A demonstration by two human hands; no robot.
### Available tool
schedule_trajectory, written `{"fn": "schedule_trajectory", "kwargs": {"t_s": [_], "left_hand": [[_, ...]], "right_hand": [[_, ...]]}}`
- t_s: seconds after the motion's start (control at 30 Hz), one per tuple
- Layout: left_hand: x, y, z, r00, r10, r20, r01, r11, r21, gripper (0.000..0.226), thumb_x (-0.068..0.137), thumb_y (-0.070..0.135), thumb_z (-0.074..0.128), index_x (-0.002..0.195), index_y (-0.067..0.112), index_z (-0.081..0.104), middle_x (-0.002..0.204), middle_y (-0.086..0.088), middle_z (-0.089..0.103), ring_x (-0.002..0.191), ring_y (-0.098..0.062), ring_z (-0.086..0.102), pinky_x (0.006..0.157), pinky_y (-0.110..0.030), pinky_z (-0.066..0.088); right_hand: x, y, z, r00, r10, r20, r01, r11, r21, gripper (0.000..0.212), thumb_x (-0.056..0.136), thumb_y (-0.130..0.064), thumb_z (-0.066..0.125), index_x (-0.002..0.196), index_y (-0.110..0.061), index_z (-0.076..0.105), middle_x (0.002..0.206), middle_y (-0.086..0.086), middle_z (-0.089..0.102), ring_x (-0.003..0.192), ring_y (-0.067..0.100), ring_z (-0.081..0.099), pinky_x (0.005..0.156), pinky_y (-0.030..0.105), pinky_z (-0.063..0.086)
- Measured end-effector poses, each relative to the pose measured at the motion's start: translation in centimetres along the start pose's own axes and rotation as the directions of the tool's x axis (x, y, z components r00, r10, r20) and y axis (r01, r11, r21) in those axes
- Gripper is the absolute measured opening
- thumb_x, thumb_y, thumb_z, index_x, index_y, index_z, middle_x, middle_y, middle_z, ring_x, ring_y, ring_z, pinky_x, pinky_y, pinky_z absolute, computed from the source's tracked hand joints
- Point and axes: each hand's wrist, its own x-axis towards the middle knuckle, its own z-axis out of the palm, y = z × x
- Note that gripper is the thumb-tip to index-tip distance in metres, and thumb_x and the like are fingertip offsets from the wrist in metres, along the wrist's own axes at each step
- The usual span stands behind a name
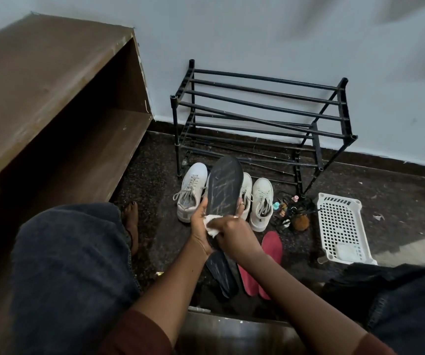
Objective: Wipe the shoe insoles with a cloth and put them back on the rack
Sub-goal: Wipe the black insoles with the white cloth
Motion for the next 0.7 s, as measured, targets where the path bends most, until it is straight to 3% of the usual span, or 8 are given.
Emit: {"fn": "schedule_trajectory", "kwargs": {"t_s": [0.1, 0.23, 0.37, 0.43, 0.53, 0.63, 0.7], "left_hand": [[-0.2, 0.4, -0.4, 0.999, 0.015, 0.05, -0.014, 0.999, -0.03, 0.078, 0.065, 0.034, 0.08, 0.126, -0.006, 0.054, 0.119, -0.024, 0.059, 0.104, -0.036, 0.062, 0.086, -0.042, 0.054], [-0.1, 0.3, -0.6, 0.999, -0.01, 0.044, 0.01, 1.0, 0.012, 0.084, 0.065, 0.038, 0.079, 0.133, -0.001, 0.048, 0.124, -0.02, 0.057, 0.107, -0.036, 0.061, 0.085, -0.041, 0.054], [0.4, 0.1, -1.0, 0.996, -0.052, -0.068, 0.06, 0.991, 0.119, 0.074, 0.084, 0.053, 0.048, 0.135, -0.001, 0.047, 0.133, -0.023, 0.05, 0.12, -0.035, 0.05, 0.11, -0.045, 0.031], [0.5, 0.0, -1.0, 0.992, -0.047, -0.113, 0.065, 0.985, 0.157, 0.07, 0.084, 0.052, 0.044, 0.131, 0.001, 0.051, 0.13, -0.021, 0.05, 0.116, -0.033, 0.052, 0.108, -0.043, 0.034], [0.7, -0.1, -0.6, 0.995, -0.006, -0.103, 0.023, 0.987, 0.162, 0.058, 0.082, 0.048, 0.047, 0.11, 0.002, 0.067, 0.112, -0.019, 0.063, 0.101, -0.031, 0.063, 0.096, -0.041, 0.046], [0.4, 0.2, -0.5, 0.997, 0.003, -0.081, 0.007, 0.994, 0.113, 0.061, 0.082, 0.047, 0.049, 0.115, -0.001, 0.064, 0.115, -0.022, 0.063, 0.102, -0.035, 0.063, 0.093, -0.045, 0.048], [0.2, 0.6, -0.6, 0.998, 0.0, -0.062, 0.006, 0.995, 0.101, 0.064, 0.076, 0.046, 0.061, 0.12, -0.001, 0.059, 0.116, -0.022, 0.061, 0.103, -0.035, 0.062, 0.087, -0.042, 0.052]], "right_hand": [[-2.0, 0.5, 0.2, 0.988, -0.132, 0.084, 0.13, 0.991, 0.025, 0.041, 0.064, -0.009, 0.038, 0.086, -0.011, 0.072, 0.083, 0.013, 0.071, 0.078, 0.032, 0.066, 0.067, 0.041, 0.055], [-2.4, 1.9, -0.4, 0.938, -0.322, 0.128, 0.332, 0.941, -0.067, 0.036, 0.069, -0.008, 0.039, 0.083, -0.007, 0.072, 0.08, 0.009, 0.071, 0.073, 0.026, 0.068, 0.058, 0.033, 0.055], [0.7, 3.1, -0.1, 0.969, -0.203, 0.139, 0.232, 0.945, -0.233, 0.019, 0.064, 0.001, 0.062, 0.08, -0.006, 0.069, 0.078, 0.012, 0.069, 0.072, 0.03, 0.066, 0.056, 0.034, 0.053], [2.0, 3.3, -0.3, 0.995, -0.069, 0.073, 0.084, 0.97, -0.23, 0.017, 0.068, -0.001, 0.056, 0.08, -0.005, 0.068, 0.079, 0.016, 0.068, 0.075, 0.033, 0.065, 0.059, 0.036, 0.047], [2.1, 3.1, -0.1, 0.994, 0.09, -0.054, -0.097, 0.987, -0.126, 0.029, 0.07, 0.002, 0.052, 0.09, -0.006, 0.071, 0.089, 0.019, 0.07, 0.084, 0.036, 0.065, 0.07, 0.039, 0.05], [-0.6, 2.4, 0.6, 0.996, -0.062, -0.06, 0.061, 0.998, -0.026, 0.035, 0.063, 0.002, 0.047, 0.086, -0.006, 0.073, 0.082, 0.018, 0.071, 0.073, 0.034, 0.068, 0.063, 0.04, 0.055], [-2.7, 2.3, 1.0, 0.981, -0.192, -0.016, 0.192, 0.981, 0.012, 0.036, 0.064, 0.0, 0.047, 0.088, -0.008, 0.072, 0.083, 0.013, 0.072, 0.073, 0.03, 0.069, 0.057, 0.037, 0.056]]}}
